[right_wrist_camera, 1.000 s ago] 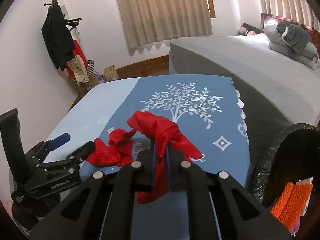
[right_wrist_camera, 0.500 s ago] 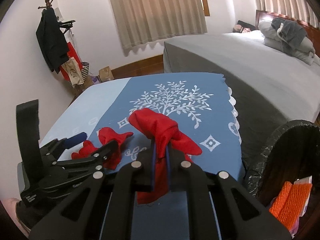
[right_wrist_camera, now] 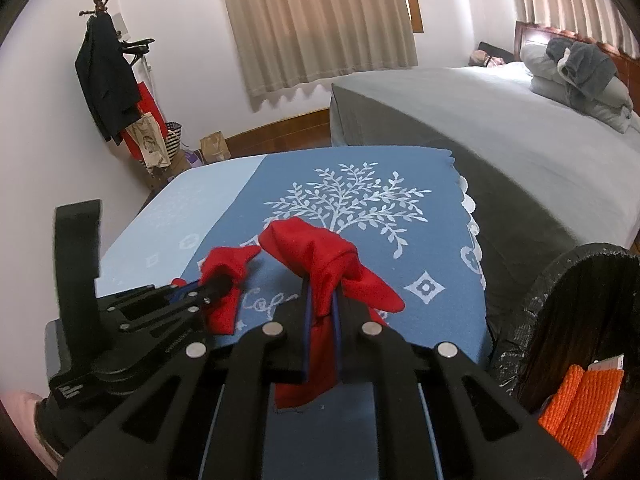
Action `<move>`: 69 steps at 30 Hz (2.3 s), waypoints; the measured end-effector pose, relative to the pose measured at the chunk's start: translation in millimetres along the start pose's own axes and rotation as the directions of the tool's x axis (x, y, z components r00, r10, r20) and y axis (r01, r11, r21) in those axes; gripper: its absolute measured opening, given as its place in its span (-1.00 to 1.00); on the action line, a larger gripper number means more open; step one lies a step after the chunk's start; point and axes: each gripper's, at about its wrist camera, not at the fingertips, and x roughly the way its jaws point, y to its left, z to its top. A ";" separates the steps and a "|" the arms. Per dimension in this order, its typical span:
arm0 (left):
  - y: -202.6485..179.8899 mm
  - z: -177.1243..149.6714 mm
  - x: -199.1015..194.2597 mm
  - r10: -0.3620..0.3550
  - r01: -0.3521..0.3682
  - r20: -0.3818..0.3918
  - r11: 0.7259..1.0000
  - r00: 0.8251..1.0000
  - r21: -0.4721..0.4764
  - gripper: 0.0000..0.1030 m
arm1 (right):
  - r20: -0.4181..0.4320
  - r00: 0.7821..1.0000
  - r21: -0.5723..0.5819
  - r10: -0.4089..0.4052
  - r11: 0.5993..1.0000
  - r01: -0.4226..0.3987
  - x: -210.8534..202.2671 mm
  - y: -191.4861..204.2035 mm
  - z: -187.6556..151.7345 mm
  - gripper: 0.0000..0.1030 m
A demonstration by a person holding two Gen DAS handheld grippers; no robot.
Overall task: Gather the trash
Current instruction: 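Grasp the red glove with the right tool while the left tool grasps its cuff, then lift the red glove with both tools and carry it over the bin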
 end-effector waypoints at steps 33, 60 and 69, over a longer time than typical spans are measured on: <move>-30.8 31.7 -104.3 -0.016 0.009 0.191 0.999 0.981 0.038 -0.87 | 0.142 0.990 -0.035 0.026 0.999 -0.021 -86.0 11.6 27.6 -0.84; -101.6 36.6 -134.5 -0.164 0.132 0.232 0.980 0.959 0.147 -0.87 | 0.217 0.973 0.021 -0.073 0.997 0.071 -150.8 -27.4 10.6 -0.84; -146.7 43.7 -131.5 -0.246 0.200 0.225 0.957 0.943 0.210 -0.87 | 0.235 0.960 0.077 -0.154 0.987 0.140 -175.4 -65.0 -1.6 -0.84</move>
